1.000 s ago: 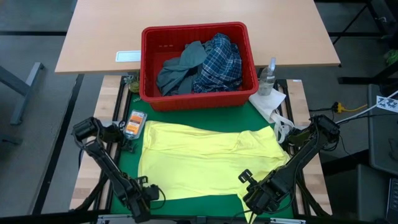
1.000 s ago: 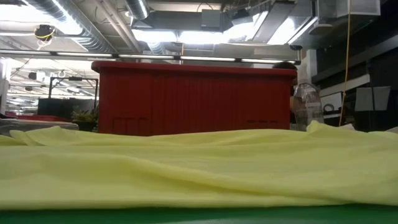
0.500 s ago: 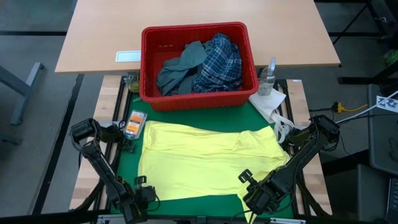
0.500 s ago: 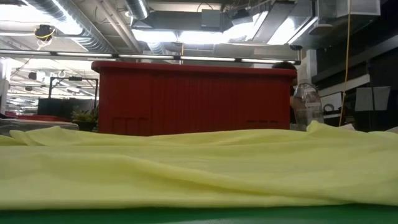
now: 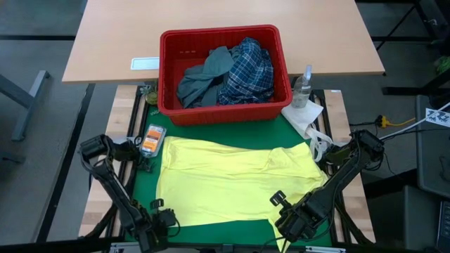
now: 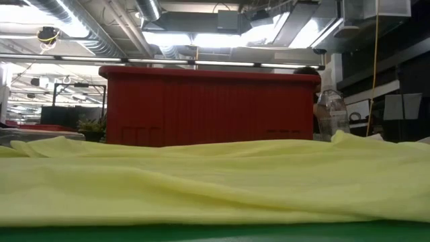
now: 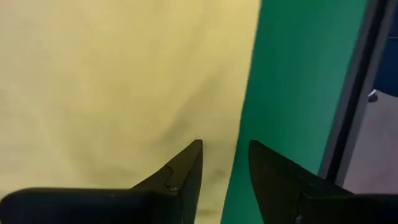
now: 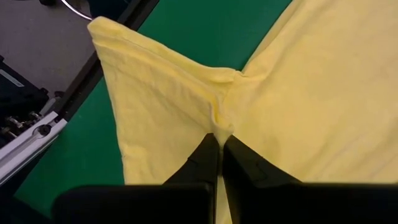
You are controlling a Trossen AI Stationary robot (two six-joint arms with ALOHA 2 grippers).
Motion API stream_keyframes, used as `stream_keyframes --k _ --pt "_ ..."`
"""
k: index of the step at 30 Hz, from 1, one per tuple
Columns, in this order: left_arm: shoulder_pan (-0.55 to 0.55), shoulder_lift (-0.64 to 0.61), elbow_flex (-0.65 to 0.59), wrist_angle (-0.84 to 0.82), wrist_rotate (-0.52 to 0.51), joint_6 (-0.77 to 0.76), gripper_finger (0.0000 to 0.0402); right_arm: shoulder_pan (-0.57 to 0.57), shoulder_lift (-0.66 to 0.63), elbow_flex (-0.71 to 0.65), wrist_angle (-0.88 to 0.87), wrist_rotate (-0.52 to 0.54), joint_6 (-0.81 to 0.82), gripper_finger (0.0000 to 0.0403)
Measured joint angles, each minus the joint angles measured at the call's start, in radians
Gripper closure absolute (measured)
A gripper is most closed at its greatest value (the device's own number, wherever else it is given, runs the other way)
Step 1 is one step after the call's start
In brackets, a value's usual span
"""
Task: Fold Laundry from Bin
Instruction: Fold the yellow shirt
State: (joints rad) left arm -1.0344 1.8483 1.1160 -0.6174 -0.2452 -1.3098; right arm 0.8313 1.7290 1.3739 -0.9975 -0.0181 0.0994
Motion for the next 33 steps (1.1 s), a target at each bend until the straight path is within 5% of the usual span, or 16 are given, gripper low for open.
stream_keyframes --k 8,15,22,30,33 --pt "-0.001 0.026 0.003 0.008 -0.011 -0.023 0.0212 0.001 0.000 0.000 0.000 -0.037 0.005 0.0388" --pt "0.001 0.028 0.002 0.006 -0.030 0.002 0.0205 0.000 0.000 0.000 0.000 -0.038 0.005 0.0388" --pt "0.004 0.029 0.002 -0.029 -0.030 0.036 0.0257 0.000 0.000 0.000 0.000 -0.035 0.005 0.0388" --pt "0.006 0.025 0.000 -0.061 -0.036 0.032 0.0386 0.000 -0.001 0.000 -0.001 -0.007 0.035 0.0388" --pt "0.020 0.005 -0.002 -0.102 -0.022 0.031 0.0394 0.000 -0.020 0.000 -0.009 -0.005 0.061 0.0388"
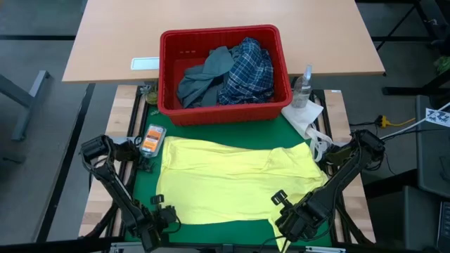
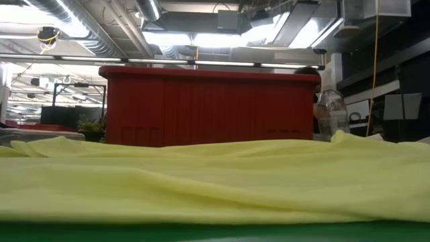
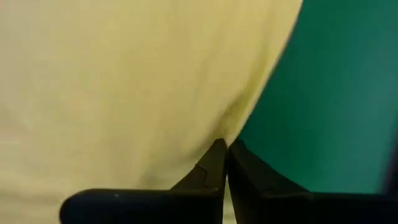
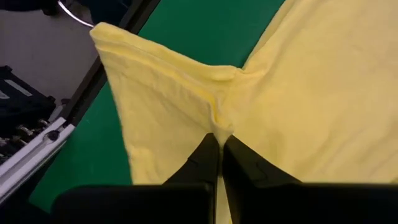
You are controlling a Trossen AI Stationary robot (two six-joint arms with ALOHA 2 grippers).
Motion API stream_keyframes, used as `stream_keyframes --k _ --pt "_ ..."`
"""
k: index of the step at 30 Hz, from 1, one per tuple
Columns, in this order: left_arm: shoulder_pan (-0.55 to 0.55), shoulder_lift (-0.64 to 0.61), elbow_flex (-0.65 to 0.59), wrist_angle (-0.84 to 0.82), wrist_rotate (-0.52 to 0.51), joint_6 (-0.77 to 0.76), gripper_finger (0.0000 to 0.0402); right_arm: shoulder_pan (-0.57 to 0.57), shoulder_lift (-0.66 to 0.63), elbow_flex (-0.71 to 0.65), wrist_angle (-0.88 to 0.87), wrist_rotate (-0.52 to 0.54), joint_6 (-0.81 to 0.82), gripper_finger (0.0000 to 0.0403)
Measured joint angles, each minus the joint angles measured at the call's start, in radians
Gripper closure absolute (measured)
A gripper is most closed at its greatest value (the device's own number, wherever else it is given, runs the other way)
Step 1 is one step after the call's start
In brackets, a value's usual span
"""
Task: Fold Laundry from Bin
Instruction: Fold the yellow shirt
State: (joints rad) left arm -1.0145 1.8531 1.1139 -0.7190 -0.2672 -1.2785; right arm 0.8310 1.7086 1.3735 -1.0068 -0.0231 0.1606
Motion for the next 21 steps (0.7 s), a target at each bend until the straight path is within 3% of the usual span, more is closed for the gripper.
stream_keyframes --k 6,14,21 --pt "0.048 -0.126 -0.001 -0.148 -0.017 0.003 0.0399 0.000 -0.094 0.000 -0.123 0.129 0.167 0.0388" --pt "0.132 -0.278 0.001 -0.399 -0.157 -0.029 0.0401 0.000 -0.181 0.000 -0.561 0.373 0.587 0.0388" --pt "0.257 -0.297 0.001 -0.625 -0.195 -0.080 0.0401 -0.017 -0.246 -0.080 -0.572 0.459 0.799 0.0388"
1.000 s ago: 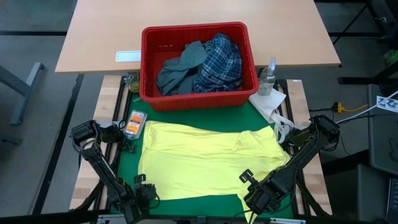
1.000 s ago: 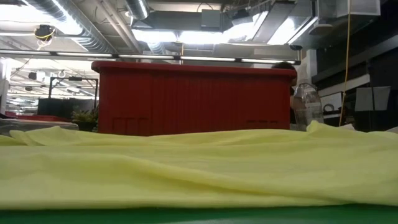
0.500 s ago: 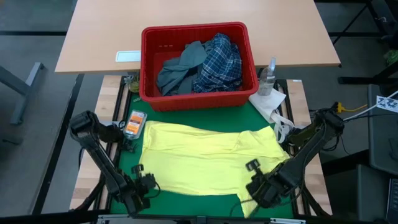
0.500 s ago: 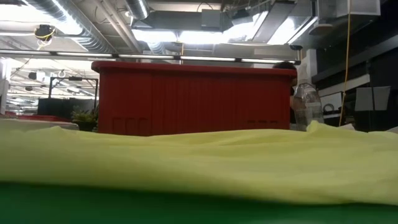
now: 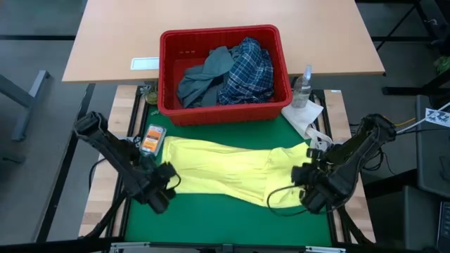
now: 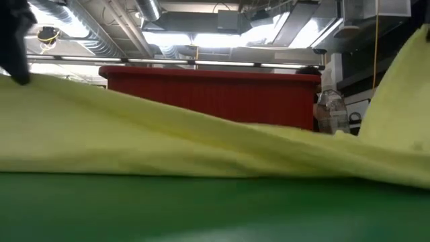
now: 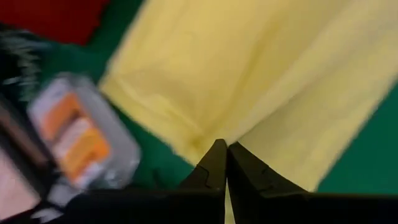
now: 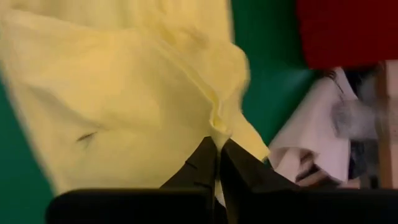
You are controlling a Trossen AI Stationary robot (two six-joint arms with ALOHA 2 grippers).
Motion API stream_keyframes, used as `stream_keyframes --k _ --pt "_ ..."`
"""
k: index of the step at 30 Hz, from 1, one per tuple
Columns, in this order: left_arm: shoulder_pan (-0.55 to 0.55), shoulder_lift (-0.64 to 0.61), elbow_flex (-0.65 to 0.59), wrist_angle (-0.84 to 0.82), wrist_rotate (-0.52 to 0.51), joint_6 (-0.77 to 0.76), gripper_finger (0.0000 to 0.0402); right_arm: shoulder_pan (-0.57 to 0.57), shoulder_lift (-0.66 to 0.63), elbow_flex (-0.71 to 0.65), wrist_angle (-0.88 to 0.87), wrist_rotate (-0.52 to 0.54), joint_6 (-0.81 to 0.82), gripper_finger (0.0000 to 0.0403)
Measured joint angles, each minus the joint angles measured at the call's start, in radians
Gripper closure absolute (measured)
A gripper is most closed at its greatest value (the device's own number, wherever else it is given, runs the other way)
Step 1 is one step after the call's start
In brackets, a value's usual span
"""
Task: Fold Laundry from Bin
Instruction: Fold the yellow shirt
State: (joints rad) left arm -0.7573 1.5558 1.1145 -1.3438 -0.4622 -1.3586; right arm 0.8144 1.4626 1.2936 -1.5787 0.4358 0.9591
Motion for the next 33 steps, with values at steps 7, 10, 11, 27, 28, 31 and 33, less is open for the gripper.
stream_keyframes --k 7,10,11,27,28,31,33 --pt "0.118 0.000 0.000 -0.034 -0.080 0.005 0.0401 -0.037 -0.020 -0.176 0.008 -0.066 0.006 0.0388" --pt "0.157 0.000 0.000 -0.045 -0.080 0.020 0.0401 -0.037 -0.056 -0.220 0.006 -0.113 0.006 0.0388" --pt "0.166 0.000 0.000 -0.052 -0.081 0.026 0.0401 -0.036 -0.075 -0.229 0.006 -0.115 0.008 0.0389" --pt "0.293 0.000 0.001 -0.069 -0.113 0.034 0.0401 -0.036 -0.465 -0.237 0.007 0.207 -0.079 0.0389" --pt "0.298 0.000 0.001 -0.067 -0.124 0.035 0.0401 -0.036 -0.484 -0.237 0.007 0.220 -0.098 0.0389" --pt "0.321 0.000 0.001 -0.053 -0.151 0.035 0.0401 -0.045 -0.527 -0.238 0.008 0.244 -0.133 0.0395" --pt "0.338 0.000 0.001 -0.047 -0.153 0.053 0.0401 -0.073 -0.548 -0.252 0.008 0.245 -0.155 0.0398"
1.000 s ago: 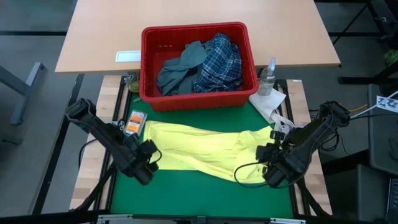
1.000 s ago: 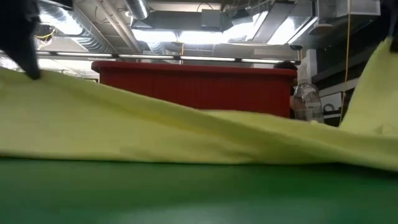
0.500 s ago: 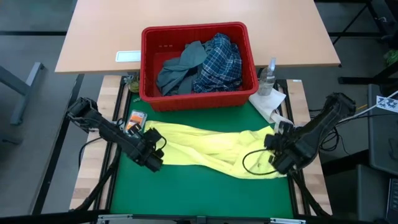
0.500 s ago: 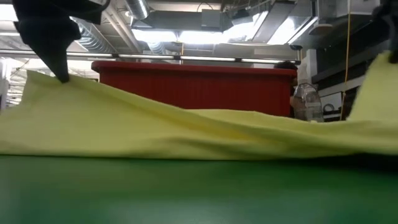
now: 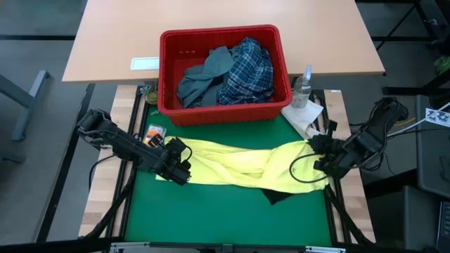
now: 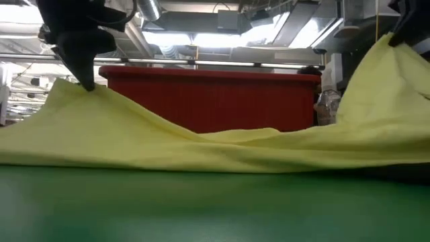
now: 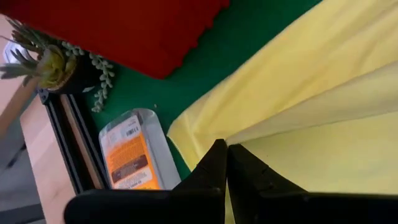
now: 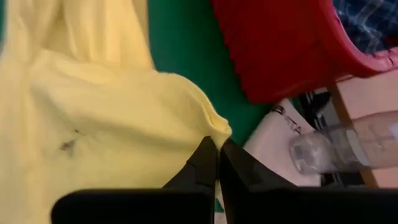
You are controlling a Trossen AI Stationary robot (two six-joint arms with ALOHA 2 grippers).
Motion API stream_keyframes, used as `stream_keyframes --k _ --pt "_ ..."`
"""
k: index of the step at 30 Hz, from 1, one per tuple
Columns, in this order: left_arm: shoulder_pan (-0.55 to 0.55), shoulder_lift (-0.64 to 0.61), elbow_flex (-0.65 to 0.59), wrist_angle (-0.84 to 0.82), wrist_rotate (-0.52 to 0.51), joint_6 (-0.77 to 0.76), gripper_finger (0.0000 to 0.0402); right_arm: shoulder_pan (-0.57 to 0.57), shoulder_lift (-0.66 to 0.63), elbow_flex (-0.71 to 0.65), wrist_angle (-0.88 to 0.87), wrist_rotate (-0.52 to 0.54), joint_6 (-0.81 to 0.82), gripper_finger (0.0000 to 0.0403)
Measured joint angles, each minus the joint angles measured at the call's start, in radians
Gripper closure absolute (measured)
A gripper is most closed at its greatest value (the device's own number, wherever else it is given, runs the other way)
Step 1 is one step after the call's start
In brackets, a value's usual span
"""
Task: Fold Laundry from Bin
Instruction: Fold the yellow shirt
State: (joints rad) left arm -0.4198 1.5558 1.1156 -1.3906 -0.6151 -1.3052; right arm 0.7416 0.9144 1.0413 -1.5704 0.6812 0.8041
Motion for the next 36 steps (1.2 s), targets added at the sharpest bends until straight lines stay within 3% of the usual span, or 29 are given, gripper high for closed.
stream_keyframes --k 3,12,15,25,36 --pt "0.025 0.008 0.000 0.016 -0.001 0.032 0.0401 -0.064 -0.029 -0.050 0.000 -0.005 -0.057 0.0397" --pt "0.097 0.057 0.000 0.016 0.000 0.081 0.0401 -0.256 -0.084 -0.232 -0.001 -0.187 -0.259 0.0397" --pt "0.127 0.082 0.000 0.019 0.001 0.086 0.0401 -0.302 -0.081 -0.267 -0.003 -0.178 -0.294 0.0399" --pt "0.216 0.141 0.000 0.038 0.003 0.138 0.0401 -0.469 -0.071 -0.264 0.000 0.008 -0.418 0.0400" --pt "0.238 0.141 0.000 0.086 0.005 0.266 0.0399 -0.618 -0.071 -0.264 -0.001 -0.019 -0.581 0.0397"
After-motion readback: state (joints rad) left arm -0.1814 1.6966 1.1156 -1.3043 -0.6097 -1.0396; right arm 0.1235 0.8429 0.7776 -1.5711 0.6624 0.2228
